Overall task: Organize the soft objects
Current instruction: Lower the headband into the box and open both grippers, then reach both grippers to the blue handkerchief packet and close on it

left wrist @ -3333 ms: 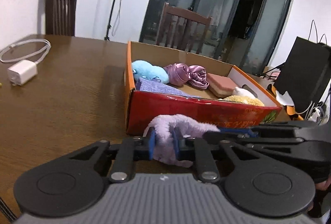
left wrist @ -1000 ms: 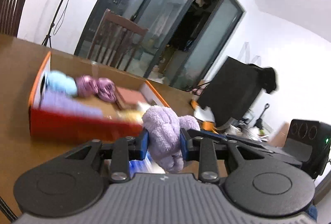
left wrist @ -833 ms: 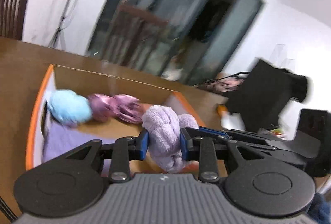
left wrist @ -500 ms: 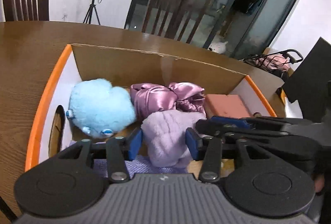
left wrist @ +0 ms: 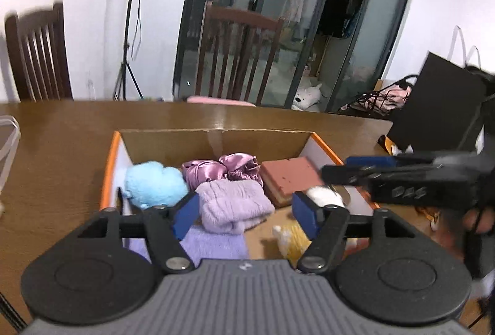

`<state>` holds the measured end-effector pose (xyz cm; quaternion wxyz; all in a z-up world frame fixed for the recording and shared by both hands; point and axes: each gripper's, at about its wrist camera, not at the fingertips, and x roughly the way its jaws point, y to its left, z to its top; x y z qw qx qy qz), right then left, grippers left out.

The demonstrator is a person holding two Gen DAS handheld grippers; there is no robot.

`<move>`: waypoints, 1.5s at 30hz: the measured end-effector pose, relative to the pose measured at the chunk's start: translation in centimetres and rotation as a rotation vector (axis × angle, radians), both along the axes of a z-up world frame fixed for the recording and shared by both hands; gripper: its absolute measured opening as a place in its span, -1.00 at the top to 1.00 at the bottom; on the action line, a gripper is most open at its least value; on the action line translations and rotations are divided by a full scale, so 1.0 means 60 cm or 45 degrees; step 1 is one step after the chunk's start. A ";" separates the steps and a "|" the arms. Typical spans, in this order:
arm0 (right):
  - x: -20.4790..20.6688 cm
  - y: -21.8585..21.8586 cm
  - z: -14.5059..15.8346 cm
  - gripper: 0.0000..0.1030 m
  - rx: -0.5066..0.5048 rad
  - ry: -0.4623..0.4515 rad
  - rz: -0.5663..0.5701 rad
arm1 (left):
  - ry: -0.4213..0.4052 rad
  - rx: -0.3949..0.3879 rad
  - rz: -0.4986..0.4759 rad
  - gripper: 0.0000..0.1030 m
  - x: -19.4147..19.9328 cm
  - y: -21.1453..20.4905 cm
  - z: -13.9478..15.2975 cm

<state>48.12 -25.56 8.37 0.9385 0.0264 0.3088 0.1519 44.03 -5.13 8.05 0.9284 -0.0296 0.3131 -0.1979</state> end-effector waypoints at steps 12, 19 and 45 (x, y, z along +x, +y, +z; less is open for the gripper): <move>-0.318 -0.057 0.045 -0.38 -0.019 -0.286 0.083 | -0.304 0.002 0.022 -0.78 -0.281 0.034 0.046; -0.446 -0.064 -0.004 -0.47 -0.018 -0.346 0.064 | -0.379 -0.011 0.072 -0.89 -0.410 0.060 0.001; -0.475 -0.070 -0.117 -0.67 0.110 -0.211 -0.066 | -0.169 -0.052 0.140 -0.97 -0.391 0.065 -0.096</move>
